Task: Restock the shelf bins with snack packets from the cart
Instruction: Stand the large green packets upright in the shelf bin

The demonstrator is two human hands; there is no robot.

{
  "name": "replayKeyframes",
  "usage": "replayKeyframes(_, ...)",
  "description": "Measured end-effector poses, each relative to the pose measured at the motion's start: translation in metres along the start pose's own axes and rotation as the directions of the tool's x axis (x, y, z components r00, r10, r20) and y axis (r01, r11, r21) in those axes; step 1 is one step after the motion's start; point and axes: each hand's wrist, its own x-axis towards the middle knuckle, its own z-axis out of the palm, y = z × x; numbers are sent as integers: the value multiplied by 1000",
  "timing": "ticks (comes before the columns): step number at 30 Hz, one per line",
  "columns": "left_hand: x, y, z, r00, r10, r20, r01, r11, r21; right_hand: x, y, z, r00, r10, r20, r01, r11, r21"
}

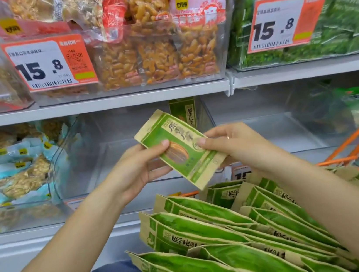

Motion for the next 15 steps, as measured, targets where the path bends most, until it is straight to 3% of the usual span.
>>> replayKeyframes(2,20,1,-9,993,-43,-114,38,998,-44,13,2,0,971,-183,-153,110,912,-394)
replayKeyframes(4,46,2,-21,969,-50,-243,48,999,-14,22,8,-2,907,-368,-206,62,599,-798)
replayKeyframes(5,61,1,-25,959,-28,-281,37,999,27,25,14,-2,905,-378,-195,26,507,-862)
replayKeyframes(9,113,-7,-19,949,144,-279,-76,967,242,35,38,0,986,-138,-90,-5,520,-854)
replayKeyframes(15,176,-12,4,867,415,-276,-180,777,603,36,47,3,994,-109,-23,24,415,-909)
